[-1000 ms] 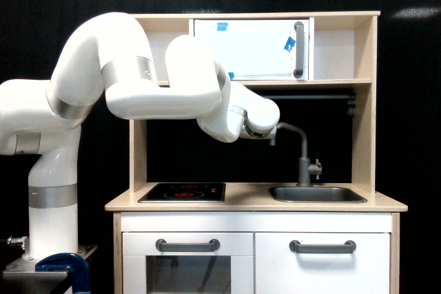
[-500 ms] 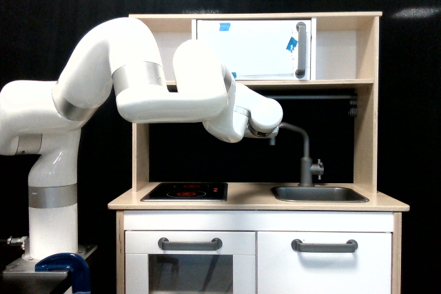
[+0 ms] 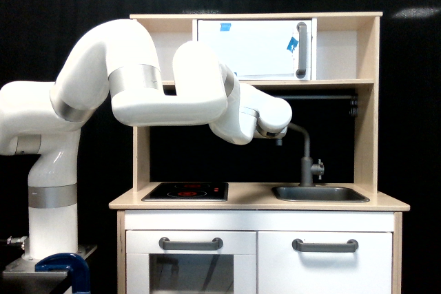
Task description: Turn on the faucet
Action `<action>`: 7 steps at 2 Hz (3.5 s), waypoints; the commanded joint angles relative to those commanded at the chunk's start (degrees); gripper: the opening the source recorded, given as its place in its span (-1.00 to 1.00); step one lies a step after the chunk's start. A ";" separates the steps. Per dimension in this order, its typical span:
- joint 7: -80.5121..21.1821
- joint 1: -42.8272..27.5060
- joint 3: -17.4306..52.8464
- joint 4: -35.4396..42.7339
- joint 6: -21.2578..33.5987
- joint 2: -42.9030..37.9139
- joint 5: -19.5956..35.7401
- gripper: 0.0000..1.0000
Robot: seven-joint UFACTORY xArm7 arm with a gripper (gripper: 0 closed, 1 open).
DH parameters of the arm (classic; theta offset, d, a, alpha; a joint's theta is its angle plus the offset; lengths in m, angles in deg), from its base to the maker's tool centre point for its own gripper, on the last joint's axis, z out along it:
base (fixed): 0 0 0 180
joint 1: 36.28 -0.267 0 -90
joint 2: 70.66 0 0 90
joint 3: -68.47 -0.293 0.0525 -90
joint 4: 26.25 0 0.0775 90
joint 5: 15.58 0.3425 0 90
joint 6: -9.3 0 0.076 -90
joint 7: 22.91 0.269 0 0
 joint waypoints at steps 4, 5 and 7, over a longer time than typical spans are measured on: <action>8.39 22.57 -3.44 -2.93 17.43 4.86 -14.39 1.00; 8.07 38.75 -6.00 -14.22 21.66 6.57 -16.78 1.00; 7.76 43.83 -5.52 -16.66 24.19 7.80 -18.68 1.00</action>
